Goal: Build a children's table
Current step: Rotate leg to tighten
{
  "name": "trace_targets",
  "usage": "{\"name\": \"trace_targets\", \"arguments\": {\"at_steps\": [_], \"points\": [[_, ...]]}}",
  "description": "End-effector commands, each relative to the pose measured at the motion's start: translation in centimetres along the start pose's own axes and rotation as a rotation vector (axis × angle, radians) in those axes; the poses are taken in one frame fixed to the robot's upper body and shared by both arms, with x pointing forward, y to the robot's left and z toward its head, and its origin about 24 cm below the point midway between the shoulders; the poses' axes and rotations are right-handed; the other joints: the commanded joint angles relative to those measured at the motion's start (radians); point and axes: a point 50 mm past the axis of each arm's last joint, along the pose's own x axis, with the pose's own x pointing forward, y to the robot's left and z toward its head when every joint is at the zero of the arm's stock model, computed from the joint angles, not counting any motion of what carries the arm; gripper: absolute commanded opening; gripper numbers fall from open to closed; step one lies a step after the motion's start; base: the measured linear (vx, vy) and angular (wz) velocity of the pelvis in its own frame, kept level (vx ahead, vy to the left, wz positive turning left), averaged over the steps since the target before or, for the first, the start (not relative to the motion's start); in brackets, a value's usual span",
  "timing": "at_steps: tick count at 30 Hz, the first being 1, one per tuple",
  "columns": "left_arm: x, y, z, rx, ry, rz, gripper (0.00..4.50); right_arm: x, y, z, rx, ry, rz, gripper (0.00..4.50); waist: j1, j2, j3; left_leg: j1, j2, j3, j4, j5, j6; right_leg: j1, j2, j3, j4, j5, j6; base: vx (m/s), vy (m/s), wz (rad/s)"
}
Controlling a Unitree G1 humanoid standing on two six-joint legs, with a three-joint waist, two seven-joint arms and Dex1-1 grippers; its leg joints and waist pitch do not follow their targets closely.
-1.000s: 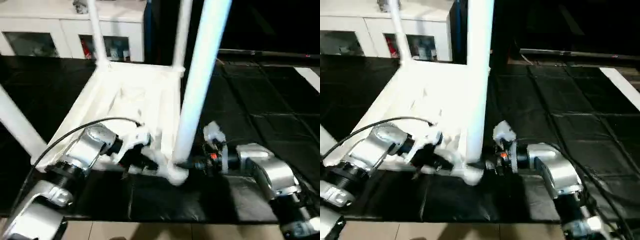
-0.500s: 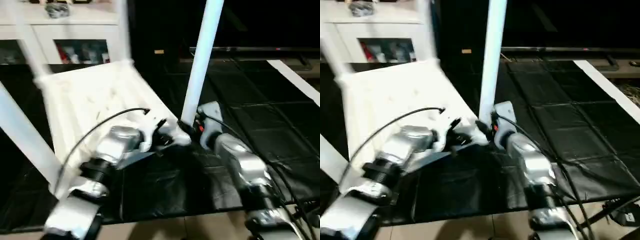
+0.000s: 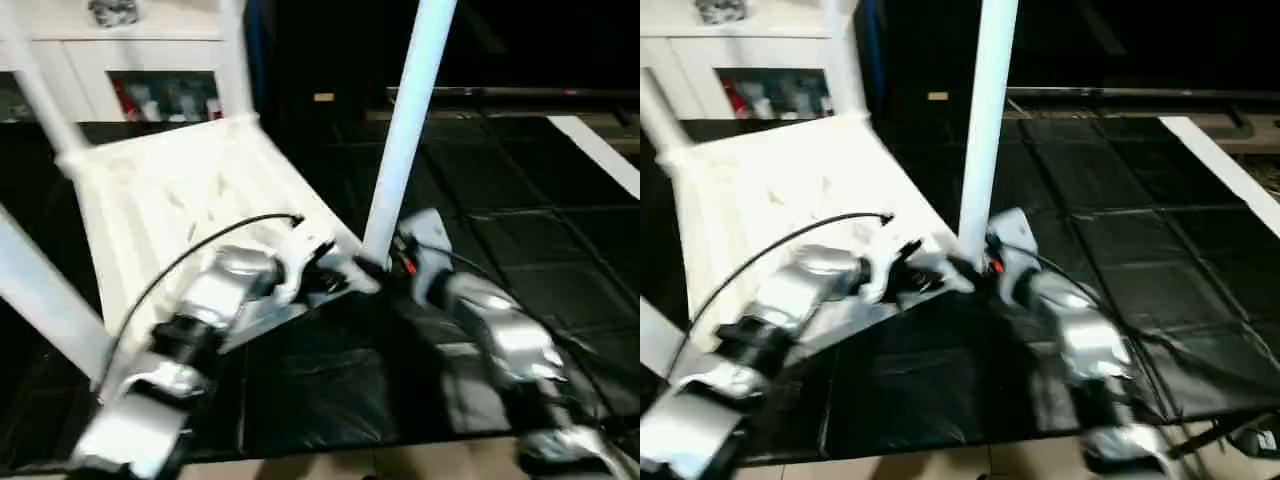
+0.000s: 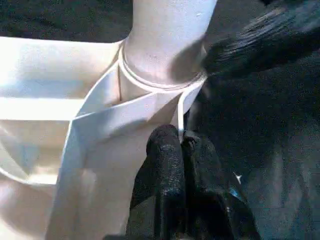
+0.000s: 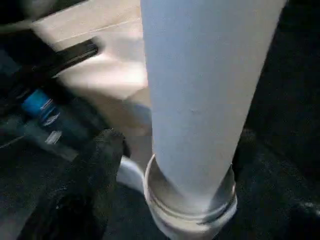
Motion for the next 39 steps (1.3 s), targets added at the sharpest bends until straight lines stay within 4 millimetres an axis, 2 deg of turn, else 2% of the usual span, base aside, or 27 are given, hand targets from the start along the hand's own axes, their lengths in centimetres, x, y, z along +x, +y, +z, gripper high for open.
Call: {"name": "trace_targets", "arguments": {"at_steps": [1,5,8,10,11,12,13,15,21,26,31,34,37,38,39], "points": [[0.7,-0.9,1.1,0.093,0.006,-0.096,0.0,0.8,2.0,0.2,-0.028,0.0,0.19,3.86,0.004,0.008,-0.062,0.002,-0.012,0.029,-0.061,-0.245,0.049,0.061,-0.03,0.024,-0.073,-0.258,-0.225,0.0,0.0,0.0],[-0.3,-1.3,0.3,0.155,0.063,-0.222,0.0,-0.3,1.7,0.1,-0.074,0.054,0.285,4.18,0.01,0.008,-0.062,-0.001,-0.011,0.028,-0.062,-0.242,0.042,0.062,-0.032,0.026,-0.071,-0.271,-0.218,0.0,0.0,0.0],[-0.9,-1.7,0.1,0.182,0.076,-0.3,0.0,-0.9,1.9,0.2,-0.094,0.076,0.357,4.18,0.017,0.006,-0.065,-0.002,-0.01,0.028,-0.061,-0.22,0.044,0.064,-0.032,0.026,-0.066,-0.244,-0.223,0.0,0.0,0.0],[-1.6,-2.1,-0.1,0.213,0.092,-0.399,0.0,-1.3,2.1,0.5,-0.101,0.085,0.442,4.18,0.027,0.004,-0.069,-0.002,-0.008,0.029,-0.059,-0.192,0.047,0.067,-0.033,0.027,-0.057,-0.187,-0.238,0.0,0.0,0.0],[-1.6,-2.1,-0.1,0.213,0.092,-0.399,0.0,-1.3,2.1,0.5,-0.101,0.085,0.442,4.18,0.03,0.007,-0.069,-0.002,-0.006,0.03,-0.059,-0.183,0.051,0.066,-0.032,0.027,-0.053,-0.161,-0.248,0.0,0.0,0.0],[-1.8,-2.3,-0.2,0.234,0.108,-0.429,0.0,-1.4,2.2,0.5,-0.099,0.092,0.472,4.18,0.031,0.005,-0.07,-0.003,-0.007,0.031,-0.057,-0.176,0.053,0.065,-0.031,0.026,-0.052,-0.146,-0.253,0.0,0.0,0.0],[-1.9,-2.3,-0.4,0.238,0.119,-0.444,0.0,-1.5,2.3,0.5,-0.097,0.096,0.485,4.02,0.034,0.006,-0.069,-0.001,-0.006,0.032,-0.056,-0.173,0.055,0.064,-0.031,0.027,-0.05,-0.126,-0.262,0.0,0.0,0.0],[-2.0,-2.4,-0.4,0.243,0.125,-0.452,0.0,-1.5,2.3,0.5,-0.095,0.097,0.493,4.02,0.036,0.007,-0.069,-0.002,-0.007,0.032,-0.056,-0.173,0.052,0.066,-0.031,0.025,-0.047,-0.121,-0.266,0.0,0.0,0.0],[-2.4,-2.5,-0.9,0.27,0.166,-0.49,0.0,-1.8,2.6,0.4,-0.059,0.112,0.554,3.31,0.038,0.004,-0.066,-0.002,-0.008,0.032,-0.059,-0.215,0.033,0.065,-0.034,0.026,-0.057,-0.223,-0.234,0.0,0.0,0.0],[-2.4,-2.4,-0.9,0.274,0.17,-0.487,0.0,-1.8,2.8,0.1,-0.047,0.116,0.579,3.01,0.039,0.001,-0.066,-0.004,-0.008,0.03,-0.059,-0.202,0.031,0.065,-0.034,0.026,-0.058,-0.244,-0.219,0.0,0.0,0.0],[-2.2,-2.2,-0.9,0.268,0.162,-0.459,0.0,-1.7,3.2,0.0,-0.023,0.106,0.595,2.54,0.04,0.001,-0.068,-0.004,-0.009,0.031,-0.058,-0.182,0.033,0.065,-0.033,0.026,-0.054,-0.207,-0.229,0.0,0.0,0.0],[-2.1,-2.0,-0.8,0.241,0.149,-0.427,0.0,-1.6,3.7,-0.2,-0.01,0.092,0.601,2.44,0.042,0.001,-0.068,-0.004,-0.009,0.032,-0.057,-0.179,0.032,0.065,-0.033,0.027,-0.054,-0.202,-0.228,0.0,0.0,0.0],[-1.6,-1.4,-0.5,0.174,0.116,-0.329,0.0,-0.6,4.2,-0.7,0.011,0.063,0.524,2.2,0.046,0.002,-0.065,-0.002,-0.01,0.032,-0.058,-0.196,0.028,0.062,-0.034,0.027,-0.06,-0.243,-0.217,0.0,0.0,0.0],[-1.6,-1.4,-0.5,0.174,0.116,-0.329,0.0,-0.6,4.2,-0.7,0.011,0.063,0.524,2.16,0.045,0.0,-0.062,-0.005,-0.012,0.03,-0.062,-0.212,0.02,0.063,-0.034,0.026,-0.063,-0.288,-0.202,0.0,0.0,0.0],[-1.4,-1.3,-0.4,0.147,0.097,-0.295,0.0,-0.1,4.2,-0.9,0.023,0.054,0.465,2.16,0.044,0.003,-0.061,-0.004,-0.013,0.029,-0.063,-0.225,0.016,0.063,-0.035,0.025,-0.067,-0.322,-0.191,0.0,0.0,0.0]]}}
